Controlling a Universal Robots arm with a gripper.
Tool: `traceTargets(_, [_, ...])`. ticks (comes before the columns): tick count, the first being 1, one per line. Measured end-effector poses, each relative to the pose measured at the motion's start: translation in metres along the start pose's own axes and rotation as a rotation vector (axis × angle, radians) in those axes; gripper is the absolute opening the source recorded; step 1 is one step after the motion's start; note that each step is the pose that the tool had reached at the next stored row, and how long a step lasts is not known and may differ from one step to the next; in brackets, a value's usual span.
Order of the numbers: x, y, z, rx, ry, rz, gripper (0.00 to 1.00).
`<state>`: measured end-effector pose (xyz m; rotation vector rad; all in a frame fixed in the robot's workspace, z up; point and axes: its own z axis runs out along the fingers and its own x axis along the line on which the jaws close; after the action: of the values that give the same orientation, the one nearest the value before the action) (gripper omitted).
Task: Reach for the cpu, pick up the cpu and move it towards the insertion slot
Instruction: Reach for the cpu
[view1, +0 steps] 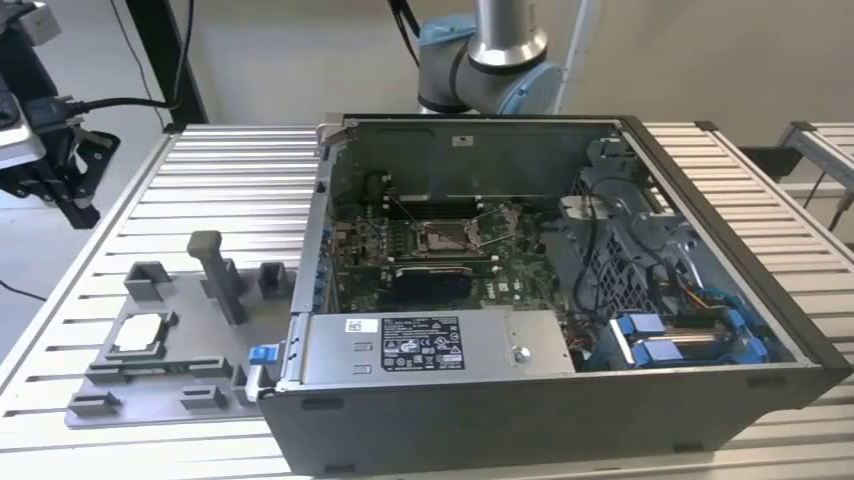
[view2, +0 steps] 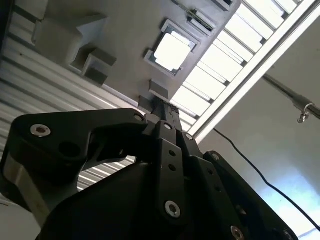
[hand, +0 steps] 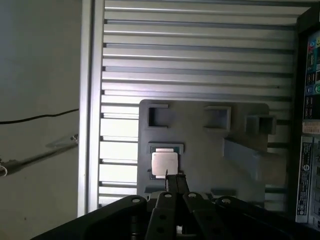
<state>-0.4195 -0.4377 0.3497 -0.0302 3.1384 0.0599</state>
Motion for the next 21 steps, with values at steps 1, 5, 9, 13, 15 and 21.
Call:
traceTargets(1, [0.0001,0.0,0.0,0.0,0.0001,0.0,0.0])
traceTargets(5, [0.0002,0.0,0.0,0.0,0.0001,0.0,0.0])
traceTargets(9, [0.0003,0.0,0.0,0.0,0.0001,0.0,1.0])
traceTargets(13, [0.0004,0.0,0.0,0.0,0.0,0.0,1.0])
traceTargets(15, [0.0005,0.0,0.0,0.0,0.0001,0.0,1.0])
traceTargets(21, [0.0007,0.0,0.0,0.0,0.0,0.0,1.0])
